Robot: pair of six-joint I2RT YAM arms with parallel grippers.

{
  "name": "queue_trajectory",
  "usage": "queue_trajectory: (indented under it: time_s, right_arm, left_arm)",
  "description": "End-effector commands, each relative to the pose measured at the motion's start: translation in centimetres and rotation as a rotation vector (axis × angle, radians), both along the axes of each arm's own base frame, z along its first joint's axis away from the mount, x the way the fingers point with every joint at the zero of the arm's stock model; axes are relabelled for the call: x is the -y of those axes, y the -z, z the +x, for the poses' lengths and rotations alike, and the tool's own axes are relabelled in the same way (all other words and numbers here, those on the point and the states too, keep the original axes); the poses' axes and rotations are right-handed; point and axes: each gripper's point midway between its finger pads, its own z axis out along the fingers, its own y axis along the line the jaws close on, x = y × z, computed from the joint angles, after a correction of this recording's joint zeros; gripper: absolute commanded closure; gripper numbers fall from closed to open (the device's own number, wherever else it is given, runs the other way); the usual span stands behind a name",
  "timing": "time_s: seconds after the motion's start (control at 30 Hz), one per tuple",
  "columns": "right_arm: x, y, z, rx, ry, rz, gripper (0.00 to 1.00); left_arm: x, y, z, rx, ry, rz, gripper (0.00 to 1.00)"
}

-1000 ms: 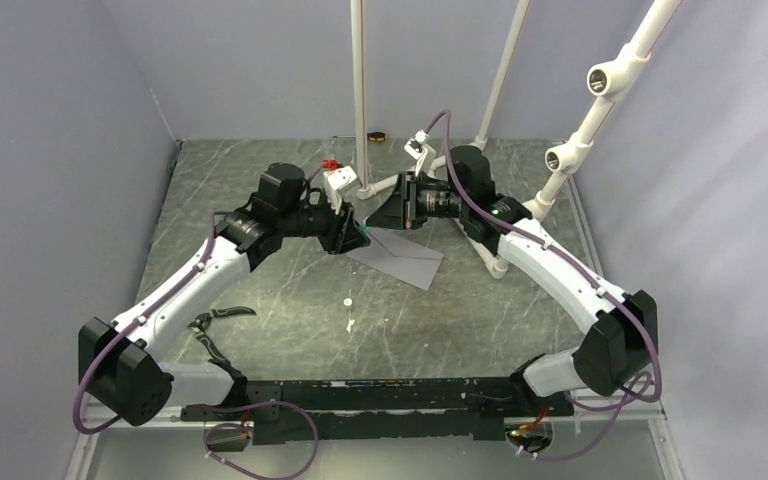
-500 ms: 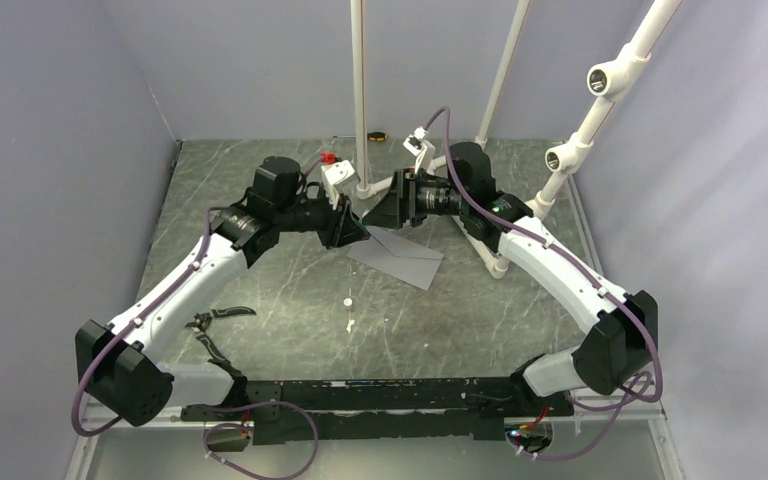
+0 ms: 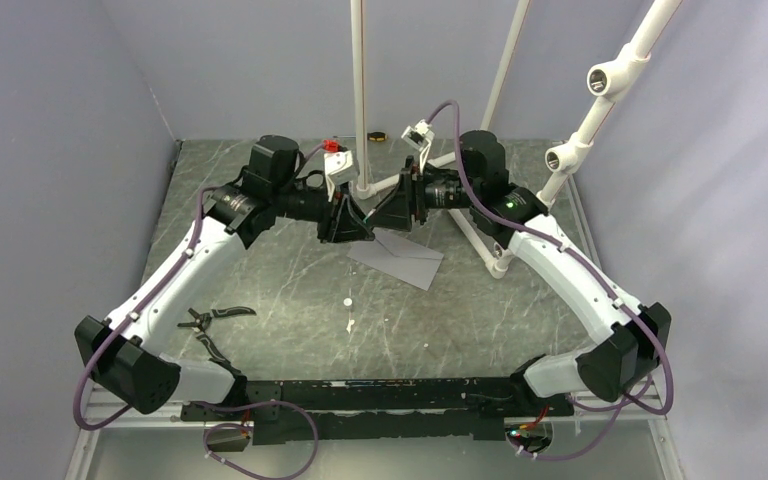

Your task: Place the letter into the envelope and seal it

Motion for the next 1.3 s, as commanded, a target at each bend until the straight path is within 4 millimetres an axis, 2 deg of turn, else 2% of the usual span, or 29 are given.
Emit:
queue_trajectory:
  time_s: [0.0,0.13,0.27,0.37,0.67,0.9,0.97,1.1,1.2,1.27]
  right_arm:
    - [0.4,-2.9,-2.1,0.120,-0.097,0.049,0.54]
    - [0.3,-3.0,-2.3,0.118,-0.117,0.046,0.62]
    - [0.5,-3.5,-2.3,0.139,-0.104,0.044,0.53]
    - [0.7,-3.9,-2.1,0.150,-0.076,0.043,0.53]
    - [0.6,-3.6,-1.8,0.135,-0.076,0.030,0.72]
    - [0.1,-3.7,-1.1,0.092,-0.042,0.051,0.93]
    - [-0.1,-3.7,0.1,0.049,0.030,0.064,1.00]
    - [-0.2,-2.3,4.5,-0.131,0.322,0.076,1.00]
    - [0.3,-1.1,7.5,-0.253,0.565,0.092,1.00]
    - [0.8,-0.6,8.8,-0.313,0.679,0.098,1.00]
  left_arm:
    - [0.1,-2.0,-1.7,0.036,0.099,-0.040,0.98]
    - [0.1,-2.3,-1.8,0.046,0.101,-0.051,0.98]
    - [0.0,-1.8,-1.8,0.041,0.095,-0.034,0.98]
    - [-0.1,-1.8,-1.8,0.044,0.089,-0.030,0.98]
    - [-0.1,-1.9,-1.9,0.041,0.091,-0.040,0.98]
    - [0.0,-1.7,-1.2,0.054,0.069,-0.028,0.98]
    - [0.0,-1.4,-0.4,0.068,0.038,-0.012,0.98]
    - [-0.4,-0.1,2.3,0.124,-0.078,0.042,0.98]
    - [-0.3,1.2,3.7,0.151,-0.120,0.056,0.98]
    - [-0.1,1.6,4.1,0.151,-0.122,0.055,0.98]
